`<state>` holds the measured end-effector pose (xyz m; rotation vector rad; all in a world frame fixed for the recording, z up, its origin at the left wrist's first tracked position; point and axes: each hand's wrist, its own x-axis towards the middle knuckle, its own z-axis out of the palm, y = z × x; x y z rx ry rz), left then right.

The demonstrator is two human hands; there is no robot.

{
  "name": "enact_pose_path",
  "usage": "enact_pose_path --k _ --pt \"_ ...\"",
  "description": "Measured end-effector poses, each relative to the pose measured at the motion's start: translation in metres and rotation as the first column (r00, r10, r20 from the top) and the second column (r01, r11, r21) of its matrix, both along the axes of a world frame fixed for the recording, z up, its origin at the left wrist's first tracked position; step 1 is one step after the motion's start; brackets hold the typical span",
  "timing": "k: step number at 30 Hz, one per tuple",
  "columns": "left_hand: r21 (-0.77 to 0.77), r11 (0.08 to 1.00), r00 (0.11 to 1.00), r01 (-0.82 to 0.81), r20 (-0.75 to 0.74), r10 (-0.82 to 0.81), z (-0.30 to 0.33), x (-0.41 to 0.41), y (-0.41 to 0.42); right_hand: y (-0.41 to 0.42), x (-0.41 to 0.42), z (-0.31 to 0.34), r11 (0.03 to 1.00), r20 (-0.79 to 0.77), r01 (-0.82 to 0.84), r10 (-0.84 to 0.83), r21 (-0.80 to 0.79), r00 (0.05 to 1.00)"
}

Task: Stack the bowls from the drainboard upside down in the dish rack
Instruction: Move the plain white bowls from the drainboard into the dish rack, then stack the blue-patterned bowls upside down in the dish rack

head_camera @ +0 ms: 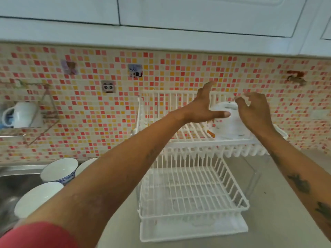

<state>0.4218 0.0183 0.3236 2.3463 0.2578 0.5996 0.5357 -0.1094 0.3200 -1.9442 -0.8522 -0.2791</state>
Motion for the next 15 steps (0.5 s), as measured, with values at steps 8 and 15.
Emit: enact_pose_path --k 8,15 --pt "-0.366 0.89 0.856 -0.272 0.33 0.398 0.013 -0.136 0.066 0.103 -0.13 0.041 0.908 0.007 -0.393 0.396 0.143 0.918" --pt "-0.674 0.568 0.609 -0.472 0.216 0.763 -0.031 -0.317 0.144 0.2 -0.302 -0.001 0.704 -0.024 -0.71 0.711 0.028 0.703"
